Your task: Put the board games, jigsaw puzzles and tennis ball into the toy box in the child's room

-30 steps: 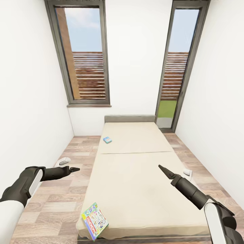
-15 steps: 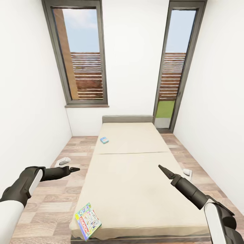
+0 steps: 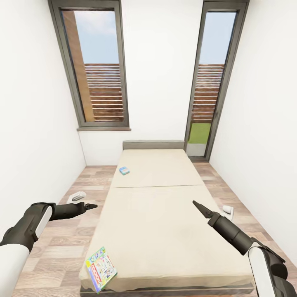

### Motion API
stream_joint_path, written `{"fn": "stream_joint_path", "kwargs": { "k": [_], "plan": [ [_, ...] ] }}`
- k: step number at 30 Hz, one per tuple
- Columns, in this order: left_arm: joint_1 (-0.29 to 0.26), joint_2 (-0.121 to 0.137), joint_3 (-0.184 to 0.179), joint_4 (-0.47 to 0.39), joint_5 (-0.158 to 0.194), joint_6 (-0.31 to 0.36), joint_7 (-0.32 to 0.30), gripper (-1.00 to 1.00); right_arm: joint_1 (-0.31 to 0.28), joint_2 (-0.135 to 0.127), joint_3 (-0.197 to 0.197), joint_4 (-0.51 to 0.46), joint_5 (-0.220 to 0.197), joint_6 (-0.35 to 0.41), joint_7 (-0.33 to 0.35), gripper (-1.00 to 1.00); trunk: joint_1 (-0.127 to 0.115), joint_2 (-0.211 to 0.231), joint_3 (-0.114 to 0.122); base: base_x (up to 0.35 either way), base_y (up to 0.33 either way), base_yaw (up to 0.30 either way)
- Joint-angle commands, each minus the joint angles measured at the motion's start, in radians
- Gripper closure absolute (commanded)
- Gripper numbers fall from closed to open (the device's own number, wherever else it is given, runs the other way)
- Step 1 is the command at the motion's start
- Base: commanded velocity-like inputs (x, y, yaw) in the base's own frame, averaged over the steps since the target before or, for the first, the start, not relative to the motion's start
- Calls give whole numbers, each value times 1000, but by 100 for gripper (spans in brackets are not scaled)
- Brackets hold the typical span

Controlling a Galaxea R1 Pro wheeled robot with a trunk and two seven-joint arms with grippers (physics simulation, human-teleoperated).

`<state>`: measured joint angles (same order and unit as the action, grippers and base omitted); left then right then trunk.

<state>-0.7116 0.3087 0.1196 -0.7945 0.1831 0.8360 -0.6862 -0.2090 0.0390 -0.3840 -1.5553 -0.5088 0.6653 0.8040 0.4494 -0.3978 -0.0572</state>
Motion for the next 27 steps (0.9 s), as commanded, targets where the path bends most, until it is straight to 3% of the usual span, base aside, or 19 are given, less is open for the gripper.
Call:
{"fn": "stream_joint_path", "kwargs": {
  "k": [1,13,21,27],
  "plan": [
    [-1,0,2,0,1,5,-3,-100,-1,1,-2,0,-3,7,2,-100,1,-2,-2,0,-28,0],
    [5,9,5,26,9,31,-16,-100,-1,-6,0,1,-6,8,-28,-100,1,-2,-2,0,-5,0],
    [10,37,8,163,10,79,-16,-100,-1,0,0,1,-9,8,-29,-100,1,-2,-2,0,0,0],
    [11,40,10,188,10,84,-15,-100,-1,0,0,-4,-8,11,-22,-100,4,-9,-5,0,0,0]
  ]
}}
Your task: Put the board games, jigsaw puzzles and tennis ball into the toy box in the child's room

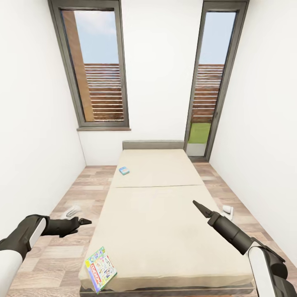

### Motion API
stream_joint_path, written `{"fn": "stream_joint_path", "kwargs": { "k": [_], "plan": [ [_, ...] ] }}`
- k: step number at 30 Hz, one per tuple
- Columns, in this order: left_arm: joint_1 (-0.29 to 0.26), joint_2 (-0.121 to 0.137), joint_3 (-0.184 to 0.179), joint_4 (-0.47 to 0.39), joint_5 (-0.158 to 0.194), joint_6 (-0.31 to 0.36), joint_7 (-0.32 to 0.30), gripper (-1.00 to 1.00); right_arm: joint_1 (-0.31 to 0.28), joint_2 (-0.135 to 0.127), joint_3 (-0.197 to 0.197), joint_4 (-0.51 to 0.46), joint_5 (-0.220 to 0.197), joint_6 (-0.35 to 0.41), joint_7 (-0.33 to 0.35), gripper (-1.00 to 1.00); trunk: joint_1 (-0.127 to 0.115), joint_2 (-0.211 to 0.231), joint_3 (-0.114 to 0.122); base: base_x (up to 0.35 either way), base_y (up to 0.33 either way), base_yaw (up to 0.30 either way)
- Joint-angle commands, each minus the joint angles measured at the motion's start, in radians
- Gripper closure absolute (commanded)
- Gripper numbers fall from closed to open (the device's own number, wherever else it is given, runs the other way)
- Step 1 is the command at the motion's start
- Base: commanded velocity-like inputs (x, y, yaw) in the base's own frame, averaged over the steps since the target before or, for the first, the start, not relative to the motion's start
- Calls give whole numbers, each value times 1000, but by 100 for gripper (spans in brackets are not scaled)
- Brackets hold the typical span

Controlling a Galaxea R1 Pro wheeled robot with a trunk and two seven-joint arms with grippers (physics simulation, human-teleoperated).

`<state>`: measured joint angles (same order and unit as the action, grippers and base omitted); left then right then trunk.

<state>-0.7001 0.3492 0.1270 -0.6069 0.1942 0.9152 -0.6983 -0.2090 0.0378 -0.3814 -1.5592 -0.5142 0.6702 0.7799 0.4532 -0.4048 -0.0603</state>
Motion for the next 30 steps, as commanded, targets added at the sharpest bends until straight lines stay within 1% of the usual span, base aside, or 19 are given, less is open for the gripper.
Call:
{"fn": "stream_joint_path", "kwargs": {
  "k": [1,4,7,9,10,12,13,14,15,16,17,18,19,20,21,22,25,28,30],
  "plan": [
    [-1,0,2,1,0,5,-3,-100,-1,1,-2,-2,-3,7,2,-100,1,-2,-2,0,0,0],
    [-1,0,2,3,0,9,-4,-100,-1,2,0,-8,-8,14,4,-100,1,-2,-2,0,0,0],
    [-1,2,2,6,1,31,-4,-100,-1,1,23,-11,-17,26,13,-100,1,-2,-2,0,0,0],
    [-1,3,3,9,1,55,-4,-100,-1,2,56,-13,-20,51,37,-100,4,-9,-5,0,0,0],
    [-1,3,3,10,1,59,-4,-100,-1,3,65,-13,-21,60,43,-100,8,-16,-9,0,0,0],
    [-1,7,4,18,1,69,-4,-100,-1,6,103,-16,-22,103,61,-100,16,-30,-15,0,0,0],
    [-1,8,4,21,1,70,-4,-100,-1,8,113,-17,-23,113,64,-100,20,-37,-18,0,0,0],
    [-1,13,5,29,1,72,-4,-100,-1,14,132,-19,-26,129,67,-100,24,-44,-21,0,0,0],
    [-2,15,6,33,2,73,-4,-100,-1,19,142,-20,-29,135,67,-100,27,-51,-24,0,0,0],
    [-2,22,10,42,2,74,-5,-100,-1,37,161,-20,-35,144,66,-100,31,-58,-27,0,0,0],
    [-2,26,13,46,2,74,-5,-100,-1,49,170,-20,-36,147,64,-100,35,-65,-31,0,0,0],
    [-2,33,27,56,2,74,-5,-100,-1,73,184,-20,-38,152,60,-100,39,-72,-34,0,0,0],
    [-2,36,36,62,2,74,-5,-100,-1,83,190,-20,-38,153,56,-100,43,-79,-37,0,0,0],
    [-2,42,71,80,2,72,-4,-100,-1,102,202,-20,-34,156,43,-100,47,-86,-40,0,0,0],
    [-2,44,84,87,1,71,-4,-100,-1,106,204,-20,-33,157,37,-100,50,-93,-43,0,0,0],
    [-2,47,106,97,0,70,-3,-100,0,109,208,-20,-32,159,27,-100,54,-100,-46,0,0,0],
    [-2,49,136,107,-2,70,-2,-100,0,111,205,-20,-34,163,16,-100,66,-121,-56,0,0,0],
    [-2,48,148,112,-4,70,-1,-100,0,96,188,-19,-39,168,10,-100,77,-142,-65,0,0,0],
    [-2,47,149,114,-6,69,0,-100,0,86,181,-18,-41,170,8,-100,85,-156,-71,0,0,0]
  ]
}}
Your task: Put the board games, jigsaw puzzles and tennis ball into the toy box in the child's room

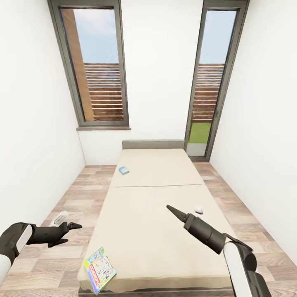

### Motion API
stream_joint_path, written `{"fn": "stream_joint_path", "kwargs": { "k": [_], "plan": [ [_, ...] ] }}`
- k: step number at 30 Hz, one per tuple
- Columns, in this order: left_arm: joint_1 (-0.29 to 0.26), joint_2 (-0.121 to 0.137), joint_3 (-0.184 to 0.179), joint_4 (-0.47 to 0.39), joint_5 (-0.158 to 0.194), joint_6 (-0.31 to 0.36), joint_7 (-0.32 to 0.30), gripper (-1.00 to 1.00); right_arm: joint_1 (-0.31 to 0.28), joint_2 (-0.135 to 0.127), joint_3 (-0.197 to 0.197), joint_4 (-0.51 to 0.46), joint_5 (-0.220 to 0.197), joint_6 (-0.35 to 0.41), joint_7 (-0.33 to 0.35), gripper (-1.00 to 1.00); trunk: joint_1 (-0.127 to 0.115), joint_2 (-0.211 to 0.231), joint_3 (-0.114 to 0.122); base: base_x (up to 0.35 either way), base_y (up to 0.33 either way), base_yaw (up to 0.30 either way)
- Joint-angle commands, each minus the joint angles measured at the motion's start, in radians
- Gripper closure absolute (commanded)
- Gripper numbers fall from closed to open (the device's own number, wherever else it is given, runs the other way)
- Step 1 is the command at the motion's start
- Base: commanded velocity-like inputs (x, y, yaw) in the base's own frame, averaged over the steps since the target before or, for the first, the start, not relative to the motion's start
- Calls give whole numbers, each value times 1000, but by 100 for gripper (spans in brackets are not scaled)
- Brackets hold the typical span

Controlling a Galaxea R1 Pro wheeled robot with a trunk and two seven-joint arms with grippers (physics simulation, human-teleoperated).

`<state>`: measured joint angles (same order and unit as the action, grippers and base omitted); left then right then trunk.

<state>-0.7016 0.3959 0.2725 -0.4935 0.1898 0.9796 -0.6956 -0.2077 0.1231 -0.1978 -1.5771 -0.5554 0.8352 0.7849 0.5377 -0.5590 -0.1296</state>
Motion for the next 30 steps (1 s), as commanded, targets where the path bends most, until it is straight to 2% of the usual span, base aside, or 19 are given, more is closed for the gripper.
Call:
{"fn": "stream_joint_path", "kwargs": {
  "k": [1,12,30],
  "plan": [
    [-1,-1,3,0,-2,5,-3,-100,-1,-1,-3,0,0,6,2,-100,4,-9,-5,0,0,0],
    [-1,-6,7,1,-1,12,-3,-100,-1,-8,-12,3,2,5,-1,-100,46,-86,-40,-7,0,0],
    [-1,-5,9,1,3,13,-4,-100,0,-3,-10,3,11,5,-3,-100,115,-212,-96,-138,26,0]
  ]
}}
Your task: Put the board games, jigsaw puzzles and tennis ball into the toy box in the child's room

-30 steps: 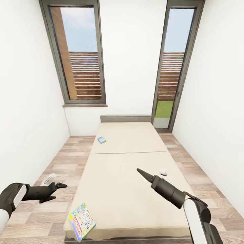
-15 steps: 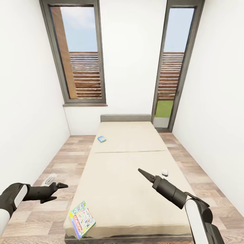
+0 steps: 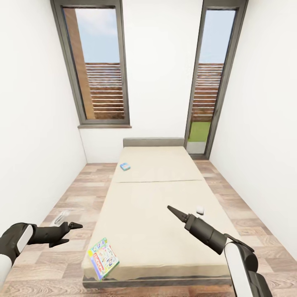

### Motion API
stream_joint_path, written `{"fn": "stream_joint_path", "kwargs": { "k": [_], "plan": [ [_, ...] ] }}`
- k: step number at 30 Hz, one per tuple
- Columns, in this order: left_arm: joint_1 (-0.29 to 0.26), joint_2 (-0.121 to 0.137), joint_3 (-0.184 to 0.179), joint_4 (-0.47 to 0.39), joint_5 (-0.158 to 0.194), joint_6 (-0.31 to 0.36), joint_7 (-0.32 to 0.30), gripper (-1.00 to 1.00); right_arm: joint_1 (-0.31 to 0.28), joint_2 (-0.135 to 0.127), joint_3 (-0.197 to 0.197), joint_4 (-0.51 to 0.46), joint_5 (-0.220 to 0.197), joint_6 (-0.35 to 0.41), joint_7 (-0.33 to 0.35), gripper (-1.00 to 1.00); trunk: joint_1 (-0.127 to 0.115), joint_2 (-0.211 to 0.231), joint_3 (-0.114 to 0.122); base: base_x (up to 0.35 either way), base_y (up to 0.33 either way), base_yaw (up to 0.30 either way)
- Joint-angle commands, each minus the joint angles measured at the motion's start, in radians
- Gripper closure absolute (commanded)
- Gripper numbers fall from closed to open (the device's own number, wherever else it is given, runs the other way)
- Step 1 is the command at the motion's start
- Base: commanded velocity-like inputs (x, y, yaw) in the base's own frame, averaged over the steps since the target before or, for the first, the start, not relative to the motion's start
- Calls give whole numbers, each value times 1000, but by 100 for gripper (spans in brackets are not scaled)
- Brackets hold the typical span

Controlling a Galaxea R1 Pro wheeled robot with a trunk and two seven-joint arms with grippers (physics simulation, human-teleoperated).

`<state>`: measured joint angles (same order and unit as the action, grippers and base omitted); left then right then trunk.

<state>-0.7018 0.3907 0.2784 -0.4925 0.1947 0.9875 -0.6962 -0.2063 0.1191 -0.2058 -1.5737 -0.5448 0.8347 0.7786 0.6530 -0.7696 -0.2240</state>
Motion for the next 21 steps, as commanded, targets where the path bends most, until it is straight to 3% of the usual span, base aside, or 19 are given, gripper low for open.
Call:
{"fn": "stream_joint_path", "kwargs": {
  "k": [1,21],
  "plan": [
    [-1,0,4,0,-2,5,-3,-100,-1,2,-1,0,1,5,2,-100,4,-9,-5,-45,14,0],
    [-1,1,5,0,0,4,-3,-100,-2,3,8,2,2,-3,-163,-100,81,-149,-67,-6,2,0]
  ]
}}
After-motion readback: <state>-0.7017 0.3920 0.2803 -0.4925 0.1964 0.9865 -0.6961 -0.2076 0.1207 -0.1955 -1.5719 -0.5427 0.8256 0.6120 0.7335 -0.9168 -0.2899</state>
